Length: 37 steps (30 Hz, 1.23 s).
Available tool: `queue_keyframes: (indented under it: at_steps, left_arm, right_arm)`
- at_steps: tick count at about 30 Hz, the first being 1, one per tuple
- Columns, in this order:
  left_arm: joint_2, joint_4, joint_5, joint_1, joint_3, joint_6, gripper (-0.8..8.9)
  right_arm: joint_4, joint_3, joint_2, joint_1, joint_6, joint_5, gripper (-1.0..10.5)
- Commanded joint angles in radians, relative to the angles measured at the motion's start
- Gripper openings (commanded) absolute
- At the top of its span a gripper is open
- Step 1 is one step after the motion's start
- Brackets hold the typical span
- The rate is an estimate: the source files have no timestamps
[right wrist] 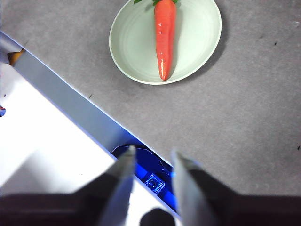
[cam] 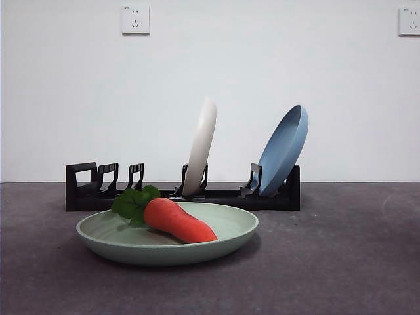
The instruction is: Take the green plate from the plate rack,put the plate on the table,take the carrot from the table,put the carrot in the plate
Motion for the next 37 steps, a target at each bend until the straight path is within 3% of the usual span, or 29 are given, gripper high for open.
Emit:
queue_keyframes:
  at_steps: [1,21,24,26,28,31,34,37]
  left_arm:
    - [-0.001,0.002,-0.004,-0.003,-0.004,0.008,-0.05]
    - [-0.001,0.007,-0.003,-0.004,-0.004,0.009,-0.03]
    - [-0.019,0.024,-0.076,0.021,-0.005,0.056,-0.03]
    - [-0.047,0.105,-0.134,0.072,-0.005,0.134,-0.03]
    - [-0.08,0.204,-0.127,0.142,-0.007,0.213,-0.03]
    - [-0.148,0.383,-0.021,0.304,-0.009,0.298,-0.03]
    - [-0.215,0.497,0.101,0.485,-0.009,0.329,-0.03]
    - [-0.274,0.545,0.132,0.644,-0.009,0.356,-0.03]
  right_arm:
    - [0.004,0.0,0.0,0.002,-0.002,0.001,0.0]
    - [0.004,0.0,-0.002,0.002,-0.002,0.003,0.0]
    - [0.004,0.0,-0.002,0.002,-0.002,0.002,0.0]
    - [0.004,0.0,-0.002,0.002,-0.002,0.003,0.0]
    - [0.004,0.0,-0.002,0.002,-0.002,0.002,0.0]
    - [0.004,0.0,-0.003,0.002,-0.002,0.002,0.0]
    - [0.004,0.0,-0.002,0.002,-0.002,0.002,0.0]
    - [0.004,0.0,-0.002,0.002,-0.002,0.002,0.0]
